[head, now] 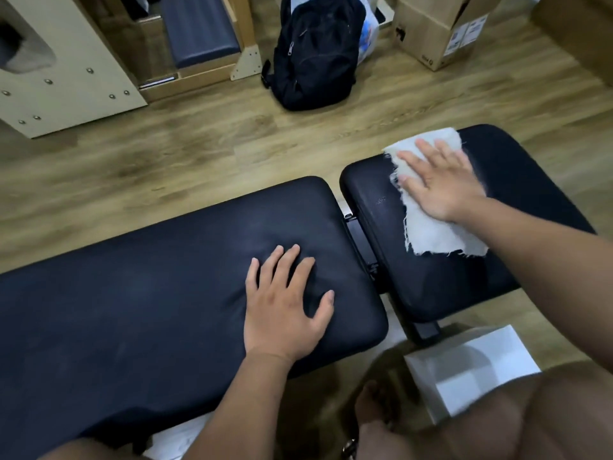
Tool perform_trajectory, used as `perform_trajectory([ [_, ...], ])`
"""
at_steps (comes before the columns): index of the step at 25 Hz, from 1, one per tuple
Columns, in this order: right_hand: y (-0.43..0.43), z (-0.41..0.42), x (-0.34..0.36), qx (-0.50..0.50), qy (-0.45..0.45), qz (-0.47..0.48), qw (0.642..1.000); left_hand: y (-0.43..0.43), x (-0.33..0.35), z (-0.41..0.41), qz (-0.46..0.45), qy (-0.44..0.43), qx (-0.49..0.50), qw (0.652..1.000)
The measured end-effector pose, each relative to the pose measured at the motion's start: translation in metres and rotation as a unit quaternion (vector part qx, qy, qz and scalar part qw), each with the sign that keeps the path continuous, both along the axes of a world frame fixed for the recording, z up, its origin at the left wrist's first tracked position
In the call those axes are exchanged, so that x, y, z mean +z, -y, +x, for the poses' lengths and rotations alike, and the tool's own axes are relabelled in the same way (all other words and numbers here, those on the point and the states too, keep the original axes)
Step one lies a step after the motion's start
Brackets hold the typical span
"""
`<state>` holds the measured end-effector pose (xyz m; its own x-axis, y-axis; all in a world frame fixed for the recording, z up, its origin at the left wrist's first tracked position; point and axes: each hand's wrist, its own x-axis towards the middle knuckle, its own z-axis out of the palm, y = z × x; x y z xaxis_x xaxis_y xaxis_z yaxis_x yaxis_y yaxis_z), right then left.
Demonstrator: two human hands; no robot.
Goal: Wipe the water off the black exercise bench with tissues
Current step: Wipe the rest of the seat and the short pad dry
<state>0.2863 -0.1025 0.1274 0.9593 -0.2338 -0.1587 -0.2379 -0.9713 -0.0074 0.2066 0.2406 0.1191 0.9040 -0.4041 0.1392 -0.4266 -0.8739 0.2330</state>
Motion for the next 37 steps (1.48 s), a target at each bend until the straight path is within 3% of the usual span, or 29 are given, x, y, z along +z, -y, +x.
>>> perform_trajectory([
  [10, 0.069, -0.035, -0.001, -0.154, 0.028, 0.0, 0.988, 0.001, -0.001, 0.0, 0.012, -0.001, 0.002, 1.0],
  [16, 0.073, -0.111, 0.0, -0.313, 0.033, 0.009, 0.949, 0.001, -0.002, 0.001, 0.009, -0.002, 0.004, 1.0],
  [19, 0.048, -0.137, -0.008, -0.408, 0.051, 0.019, 0.911, 0.0, -0.003, 0.0, 0.008, -0.01, 0.002, 1.0],
  [24, -0.049, -0.122, 0.003, -0.562, 0.069, 0.154, 0.81, 0.0, -0.006, 0.002, 0.009, -0.008, -0.004, 1.0],
  [26, -0.107, -0.126, 0.016, -0.545, 0.048, 0.211, 0.81, 0.001, -0.003, 0.003, 0.017, -0.02, -0.006, 1.0],
  [29, -0.183, -0.162, 0.021, -0.376, 0.024, 0.224, 0.899, -0.001, 0.004, -0.003, 0.014, -0.038, -0.009, 0.999],
  [33, -0.201, -0.209, 0.061, -0.239, 0.06, 0.36, 0.9, -0.004, 0.017, -0.009, 0.03, -0.084, -0.008, 0.996],
  [35, -0.208, -0.229, 0.087, -0.181, 0.058, 0.447, 0.874, -0.005, 0.037, -0.02, -0.069, -0.128, 0.028, 0.989],
  [37, -0.216, -0.244, 0.11, -0.175, 0.095, 0.576, 0.793, -0.008, 0.062, -0.047, -0.203, -0.181, 0.074, 0.96],
])
